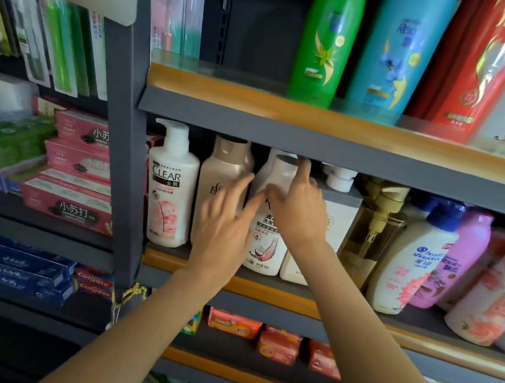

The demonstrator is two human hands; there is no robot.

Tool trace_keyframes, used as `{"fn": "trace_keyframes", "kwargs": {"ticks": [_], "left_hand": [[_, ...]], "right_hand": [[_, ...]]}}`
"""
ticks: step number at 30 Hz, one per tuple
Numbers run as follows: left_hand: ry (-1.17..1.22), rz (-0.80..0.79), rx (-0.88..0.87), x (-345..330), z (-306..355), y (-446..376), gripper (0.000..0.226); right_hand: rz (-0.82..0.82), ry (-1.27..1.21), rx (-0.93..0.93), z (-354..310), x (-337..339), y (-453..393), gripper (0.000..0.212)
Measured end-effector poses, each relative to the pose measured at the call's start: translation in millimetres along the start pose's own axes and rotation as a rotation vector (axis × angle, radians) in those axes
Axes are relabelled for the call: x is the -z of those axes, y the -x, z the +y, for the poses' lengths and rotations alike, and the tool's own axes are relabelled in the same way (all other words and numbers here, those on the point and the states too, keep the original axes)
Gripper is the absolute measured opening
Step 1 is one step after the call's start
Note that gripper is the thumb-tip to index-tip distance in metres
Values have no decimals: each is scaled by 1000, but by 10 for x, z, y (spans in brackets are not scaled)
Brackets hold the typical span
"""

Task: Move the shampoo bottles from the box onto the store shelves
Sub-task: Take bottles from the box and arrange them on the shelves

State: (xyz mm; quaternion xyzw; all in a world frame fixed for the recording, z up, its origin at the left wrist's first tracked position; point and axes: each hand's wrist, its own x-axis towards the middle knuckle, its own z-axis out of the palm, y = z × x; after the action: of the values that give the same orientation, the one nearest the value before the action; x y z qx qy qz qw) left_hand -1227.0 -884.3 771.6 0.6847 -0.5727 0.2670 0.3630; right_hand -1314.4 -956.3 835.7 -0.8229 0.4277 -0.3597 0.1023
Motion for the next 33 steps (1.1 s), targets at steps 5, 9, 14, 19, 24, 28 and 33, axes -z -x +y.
{"fn": "trace_keyframes", "kwargs": {"ticks": [5,9,14,19,24,28,33], "left_hand": [[44,-46,0,-34,-46,82,58],[58,-98,17,-48,-13,121,58],[190,-131,105,-124,78,117,62],[186,-155,122,-144,78,177,61],[185,-173,104,-137,38,242,63],[191,-182,108,-158,58,300,65],[178,-174,123,-183,82,306,62]], "right_hand": [[-22,-109,15,23,4,-97,58],[-40,-154,22,45,121,-147,40],[-218,-205,-54,15,280,-166,39],[-287,-375,-120,3,255,-158,50],[-397,-499,-158,57,323,-206,49],[-432,-537,-189,76,337,-248,47],[-349,-359,-107,54,319,-182,50]]}}
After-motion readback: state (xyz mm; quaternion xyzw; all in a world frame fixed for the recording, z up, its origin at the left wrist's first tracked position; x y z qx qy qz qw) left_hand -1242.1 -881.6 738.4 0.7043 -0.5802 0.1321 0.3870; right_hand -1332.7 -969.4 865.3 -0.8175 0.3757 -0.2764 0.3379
